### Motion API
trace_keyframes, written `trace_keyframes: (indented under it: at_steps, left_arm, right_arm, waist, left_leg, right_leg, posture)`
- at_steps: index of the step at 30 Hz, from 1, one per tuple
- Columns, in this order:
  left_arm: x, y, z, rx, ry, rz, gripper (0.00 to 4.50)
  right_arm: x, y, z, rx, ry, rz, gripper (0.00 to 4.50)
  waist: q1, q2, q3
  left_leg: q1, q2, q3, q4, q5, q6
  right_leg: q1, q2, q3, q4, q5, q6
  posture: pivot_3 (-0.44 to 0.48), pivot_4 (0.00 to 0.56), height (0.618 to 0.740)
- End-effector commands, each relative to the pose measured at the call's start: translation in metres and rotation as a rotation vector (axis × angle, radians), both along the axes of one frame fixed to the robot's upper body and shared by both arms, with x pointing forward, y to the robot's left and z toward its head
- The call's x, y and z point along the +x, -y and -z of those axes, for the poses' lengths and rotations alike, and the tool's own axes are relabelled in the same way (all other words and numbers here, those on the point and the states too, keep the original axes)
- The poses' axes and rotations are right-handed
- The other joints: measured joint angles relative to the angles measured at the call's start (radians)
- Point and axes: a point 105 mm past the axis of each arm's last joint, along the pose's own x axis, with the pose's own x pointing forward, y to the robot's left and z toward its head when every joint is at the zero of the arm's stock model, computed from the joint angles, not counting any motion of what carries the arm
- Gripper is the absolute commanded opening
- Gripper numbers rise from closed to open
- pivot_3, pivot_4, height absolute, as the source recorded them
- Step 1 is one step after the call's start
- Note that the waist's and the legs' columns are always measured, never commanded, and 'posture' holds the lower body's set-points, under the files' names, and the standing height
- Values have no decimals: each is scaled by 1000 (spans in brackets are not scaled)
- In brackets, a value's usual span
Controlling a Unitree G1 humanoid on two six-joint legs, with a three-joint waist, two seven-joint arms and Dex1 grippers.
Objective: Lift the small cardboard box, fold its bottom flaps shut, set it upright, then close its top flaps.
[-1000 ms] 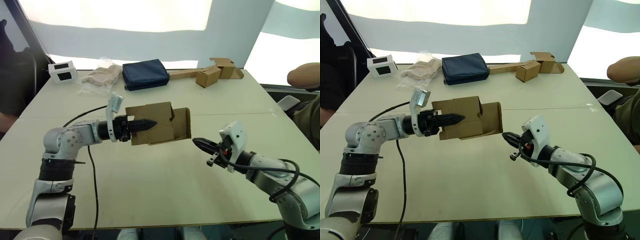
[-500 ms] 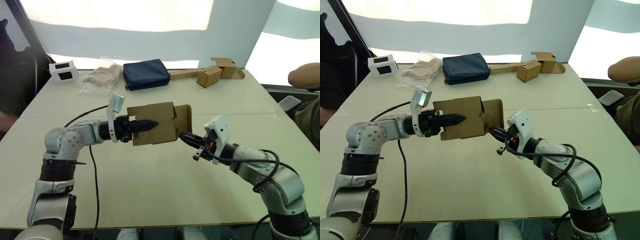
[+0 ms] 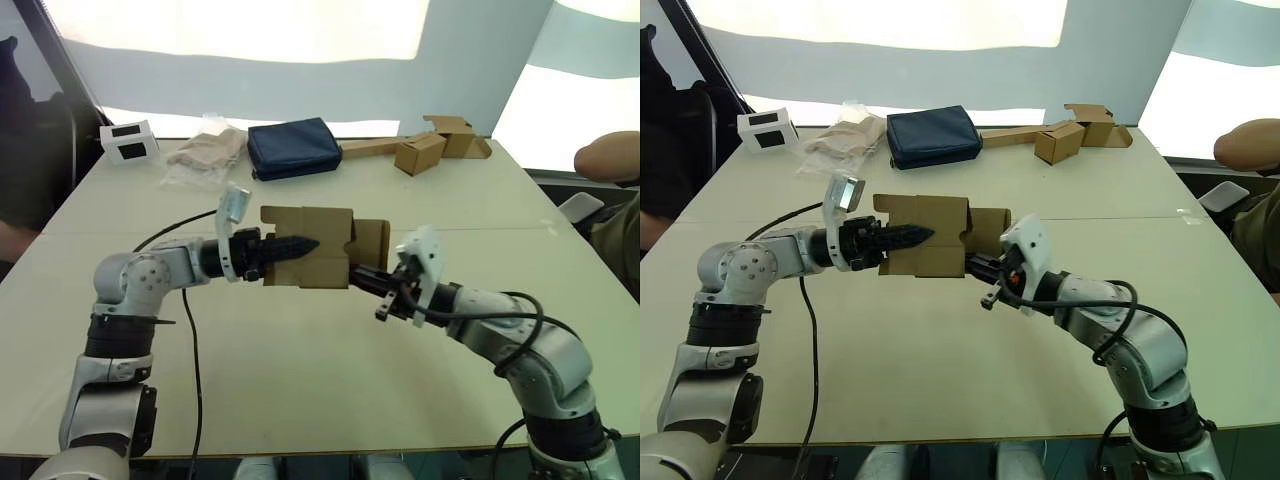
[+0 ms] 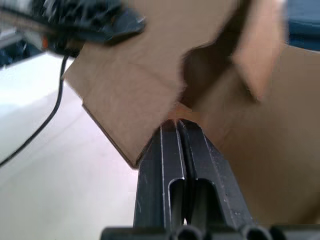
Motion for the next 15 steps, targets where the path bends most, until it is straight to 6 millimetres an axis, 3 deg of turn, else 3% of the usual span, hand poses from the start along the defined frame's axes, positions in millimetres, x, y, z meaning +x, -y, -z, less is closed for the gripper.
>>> trace_keyframes:
  at_steps: [1,3,6,15]
  left_arm:
    - [-6,1,-15,-16,70,22,36]
    - [-6,1,-16,-20,71,24,36]
    - [-7,2,-16,-25,73,30,0]
    - [-5,5,-18,-40,76,37,0]
  right_arm:
    - [-5,20,-20,201,-12,31,0]
    - [-2,33,-19,305,-57,70,0]
    - [4,48,-12,438,-124,115,698]
    - [26,43,18,622,-268,123,4214]
  waist:
    - [-1,0,0]
    - [-1,0,0]
    - [-3,0,0]
    - [-5,1,1]
  left_leg:
    - [0,0,0,0,0,0]
    - [0,0,0,0,0,0]
    - [0,0,0,0,0,0]
    - [0,0,0,0,0,0]
  right_leg:
    - [0,0,0,0,0,0]
    - [0,0,0,0,0,0]
    - [0,0,0,0,0,0]
    - [0,1,0,0,0,1]
  posture:
    - [0,150,740]
    - [0,150,740]
    - [0,150,740]
    - [0,150,740]
